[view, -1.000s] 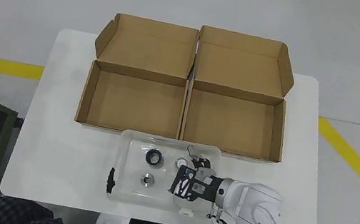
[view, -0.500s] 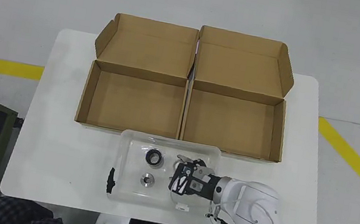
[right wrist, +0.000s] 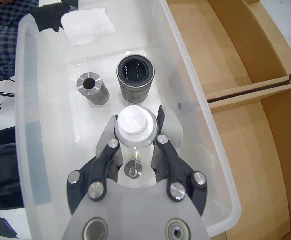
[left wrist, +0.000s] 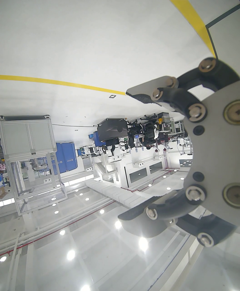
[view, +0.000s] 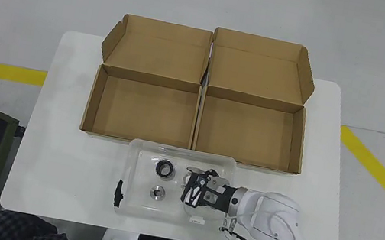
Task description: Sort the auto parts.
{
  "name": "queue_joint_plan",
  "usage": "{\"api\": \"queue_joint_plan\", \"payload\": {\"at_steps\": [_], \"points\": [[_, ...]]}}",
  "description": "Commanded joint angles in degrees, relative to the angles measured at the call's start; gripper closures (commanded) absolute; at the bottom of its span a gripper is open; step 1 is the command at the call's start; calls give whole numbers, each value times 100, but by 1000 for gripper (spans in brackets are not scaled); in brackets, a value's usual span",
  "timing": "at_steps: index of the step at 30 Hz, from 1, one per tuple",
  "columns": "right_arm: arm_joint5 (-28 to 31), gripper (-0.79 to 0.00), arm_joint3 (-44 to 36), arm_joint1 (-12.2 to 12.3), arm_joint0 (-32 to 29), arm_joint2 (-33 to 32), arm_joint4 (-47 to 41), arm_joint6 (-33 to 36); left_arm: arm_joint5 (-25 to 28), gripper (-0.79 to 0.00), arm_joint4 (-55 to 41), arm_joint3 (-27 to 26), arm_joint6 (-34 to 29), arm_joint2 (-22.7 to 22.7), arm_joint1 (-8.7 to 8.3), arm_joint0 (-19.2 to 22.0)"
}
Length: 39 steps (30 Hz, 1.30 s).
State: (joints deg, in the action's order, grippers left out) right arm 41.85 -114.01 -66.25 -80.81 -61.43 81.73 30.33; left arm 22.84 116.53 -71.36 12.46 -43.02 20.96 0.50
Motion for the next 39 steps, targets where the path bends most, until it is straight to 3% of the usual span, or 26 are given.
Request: {"api": "queue_joint_plan", "payload": {"at_steps": [1,22,39], "points": [[52,0,-50,14,-22,-41,-114,-40,0,-785,0,0,0,0,0,0],[465,0,-93,181,-291,-960,-1978,-1216,0,-785,0,0,0,0,0,0],[526,0,193,243,-19,-1453,-3119,-1860,0,-785,0,0,0,0,0,0]]}}
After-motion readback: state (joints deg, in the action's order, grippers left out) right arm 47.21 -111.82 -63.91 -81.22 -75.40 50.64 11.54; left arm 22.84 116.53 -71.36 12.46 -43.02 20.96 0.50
